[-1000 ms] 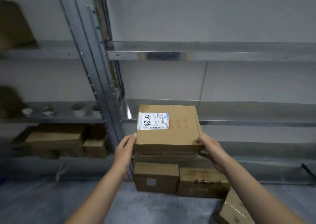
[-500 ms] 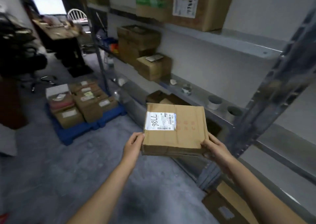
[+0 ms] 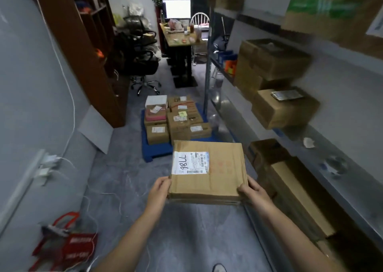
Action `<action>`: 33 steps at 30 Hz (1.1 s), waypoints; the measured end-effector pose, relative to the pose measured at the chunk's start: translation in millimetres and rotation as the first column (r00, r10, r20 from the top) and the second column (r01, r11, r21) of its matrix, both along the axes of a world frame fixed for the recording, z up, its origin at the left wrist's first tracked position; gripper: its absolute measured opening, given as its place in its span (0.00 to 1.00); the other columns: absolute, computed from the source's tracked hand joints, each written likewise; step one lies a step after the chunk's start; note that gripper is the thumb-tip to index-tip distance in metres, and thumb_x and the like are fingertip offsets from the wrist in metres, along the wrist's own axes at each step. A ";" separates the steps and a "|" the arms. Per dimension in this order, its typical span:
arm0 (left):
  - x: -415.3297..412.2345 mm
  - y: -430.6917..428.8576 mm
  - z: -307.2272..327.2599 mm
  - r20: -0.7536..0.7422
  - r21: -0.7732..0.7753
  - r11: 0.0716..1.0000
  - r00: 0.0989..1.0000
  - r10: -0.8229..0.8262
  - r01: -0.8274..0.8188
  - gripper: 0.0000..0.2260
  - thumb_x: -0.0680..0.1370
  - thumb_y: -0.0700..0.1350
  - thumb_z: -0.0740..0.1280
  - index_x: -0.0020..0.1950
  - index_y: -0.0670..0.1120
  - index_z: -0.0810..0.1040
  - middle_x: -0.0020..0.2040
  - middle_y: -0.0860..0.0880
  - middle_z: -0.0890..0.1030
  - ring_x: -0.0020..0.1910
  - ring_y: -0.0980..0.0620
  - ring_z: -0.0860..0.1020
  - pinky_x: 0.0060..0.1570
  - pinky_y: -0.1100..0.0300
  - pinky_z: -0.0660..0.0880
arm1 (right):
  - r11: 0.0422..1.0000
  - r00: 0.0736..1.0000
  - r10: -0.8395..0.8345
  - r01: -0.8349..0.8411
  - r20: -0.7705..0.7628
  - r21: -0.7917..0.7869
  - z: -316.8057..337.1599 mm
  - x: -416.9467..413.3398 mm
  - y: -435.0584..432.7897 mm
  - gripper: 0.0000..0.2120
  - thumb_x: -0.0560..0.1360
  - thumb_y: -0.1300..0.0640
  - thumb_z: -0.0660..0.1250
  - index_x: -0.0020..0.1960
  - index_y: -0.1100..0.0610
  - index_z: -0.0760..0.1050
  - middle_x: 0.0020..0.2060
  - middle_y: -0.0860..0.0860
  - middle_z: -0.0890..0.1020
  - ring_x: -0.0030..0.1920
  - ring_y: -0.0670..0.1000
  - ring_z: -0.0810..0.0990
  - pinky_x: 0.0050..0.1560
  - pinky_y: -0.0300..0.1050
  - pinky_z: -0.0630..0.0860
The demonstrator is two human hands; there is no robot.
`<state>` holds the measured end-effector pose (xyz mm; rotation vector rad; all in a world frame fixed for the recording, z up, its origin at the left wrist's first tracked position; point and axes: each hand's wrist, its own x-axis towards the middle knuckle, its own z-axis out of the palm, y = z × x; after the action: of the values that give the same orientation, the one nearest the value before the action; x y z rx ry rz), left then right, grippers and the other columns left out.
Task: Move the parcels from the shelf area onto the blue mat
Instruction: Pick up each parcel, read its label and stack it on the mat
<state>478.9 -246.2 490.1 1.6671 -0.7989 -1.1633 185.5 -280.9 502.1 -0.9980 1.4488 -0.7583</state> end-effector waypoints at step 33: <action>320.5 -453.2 -39.2 -0.126 0.047 0.927 0.919 0.375 -0.372 0.14 0.80 0.48 0.64 0.54 0.38 0.78 0.46 0.40 0.77 0.48 0.47 0.74 0.51 0.48 0.72 | 0.914 0.913 0.403 -0.400 -0.057 0.066 -19.3 349.6 -555.9 0.25 0.76 0.58 0.68 0.70 0.43 0.69 0.55 0.46 0.80 0.51 0.48 0.81 0.39 0.37 0.80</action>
<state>799.4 -699.4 450.9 1.6511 -0.3617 -1.0006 535.1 -836.8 482.8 -1.2411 1.2559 -0.3845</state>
